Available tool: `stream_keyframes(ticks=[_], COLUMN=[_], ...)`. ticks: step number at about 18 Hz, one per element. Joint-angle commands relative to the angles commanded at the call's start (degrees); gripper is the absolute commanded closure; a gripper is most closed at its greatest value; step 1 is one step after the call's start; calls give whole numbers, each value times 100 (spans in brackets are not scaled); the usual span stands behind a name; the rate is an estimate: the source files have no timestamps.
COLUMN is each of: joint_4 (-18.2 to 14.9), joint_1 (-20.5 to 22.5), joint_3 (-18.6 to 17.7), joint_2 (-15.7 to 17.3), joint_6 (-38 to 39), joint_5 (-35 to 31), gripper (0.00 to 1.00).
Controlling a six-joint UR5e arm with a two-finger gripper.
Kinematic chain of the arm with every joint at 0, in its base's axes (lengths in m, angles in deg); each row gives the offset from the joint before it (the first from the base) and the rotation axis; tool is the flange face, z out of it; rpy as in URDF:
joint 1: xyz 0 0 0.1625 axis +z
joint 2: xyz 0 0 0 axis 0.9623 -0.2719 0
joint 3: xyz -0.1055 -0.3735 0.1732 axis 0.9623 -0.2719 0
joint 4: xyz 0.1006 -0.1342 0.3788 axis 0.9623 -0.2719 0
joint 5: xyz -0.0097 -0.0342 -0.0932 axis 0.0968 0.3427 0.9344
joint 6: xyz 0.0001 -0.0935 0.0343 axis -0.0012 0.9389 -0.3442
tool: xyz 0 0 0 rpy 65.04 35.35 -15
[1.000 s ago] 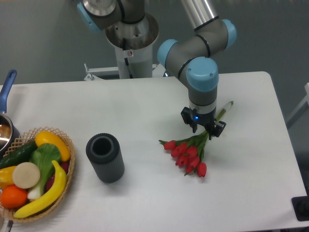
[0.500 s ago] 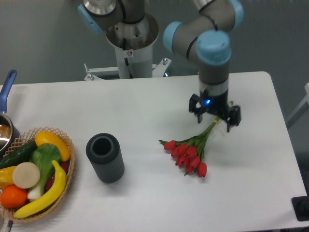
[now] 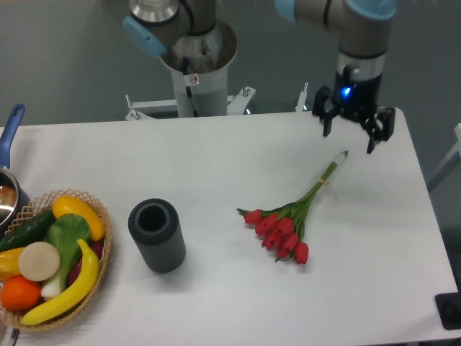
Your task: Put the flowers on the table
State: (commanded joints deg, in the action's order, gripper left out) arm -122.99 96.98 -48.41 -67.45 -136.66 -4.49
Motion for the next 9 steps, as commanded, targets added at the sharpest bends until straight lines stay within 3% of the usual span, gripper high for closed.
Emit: stream_keyframes(ticks=[3,9], joint_4=[-256,-265], joint_1=[246,282], joint_3=[27,53], joint_2=[132,141], joint_6=[-538,-575], joint_5=[0,26], gripper=[0,0])
